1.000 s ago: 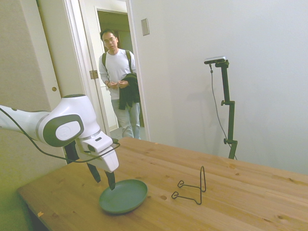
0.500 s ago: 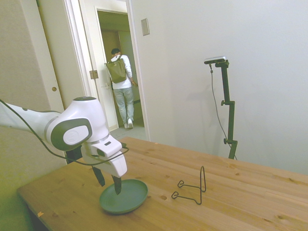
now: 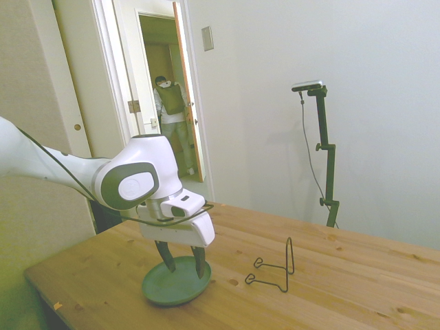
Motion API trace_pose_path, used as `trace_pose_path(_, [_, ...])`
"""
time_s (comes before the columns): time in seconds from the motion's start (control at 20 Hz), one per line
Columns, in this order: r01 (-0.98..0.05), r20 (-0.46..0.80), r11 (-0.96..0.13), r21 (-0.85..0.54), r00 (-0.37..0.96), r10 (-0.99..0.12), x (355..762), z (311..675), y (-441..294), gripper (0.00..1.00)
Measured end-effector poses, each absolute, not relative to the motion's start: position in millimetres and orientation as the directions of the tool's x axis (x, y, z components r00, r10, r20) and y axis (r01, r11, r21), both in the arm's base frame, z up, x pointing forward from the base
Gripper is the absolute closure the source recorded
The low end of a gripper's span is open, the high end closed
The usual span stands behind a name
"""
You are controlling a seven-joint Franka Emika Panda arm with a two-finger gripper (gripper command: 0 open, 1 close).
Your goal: Load the plate
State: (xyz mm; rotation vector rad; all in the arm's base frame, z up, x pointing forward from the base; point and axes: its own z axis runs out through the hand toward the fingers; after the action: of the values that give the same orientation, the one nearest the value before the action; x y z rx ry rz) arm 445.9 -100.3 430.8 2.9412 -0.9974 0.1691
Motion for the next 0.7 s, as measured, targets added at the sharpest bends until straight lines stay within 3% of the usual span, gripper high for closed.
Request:
trace_pose_path(0.4, [-0.585, 0.053, -0.809, -0.054, 0.808, -0.587, 470, 412, -160, 0.0])
trace_pose_path(0.7, [-0.547, -0.069, -0.83, -0.115, 0.837, -0.542, 488, 392, -174, 0.0])
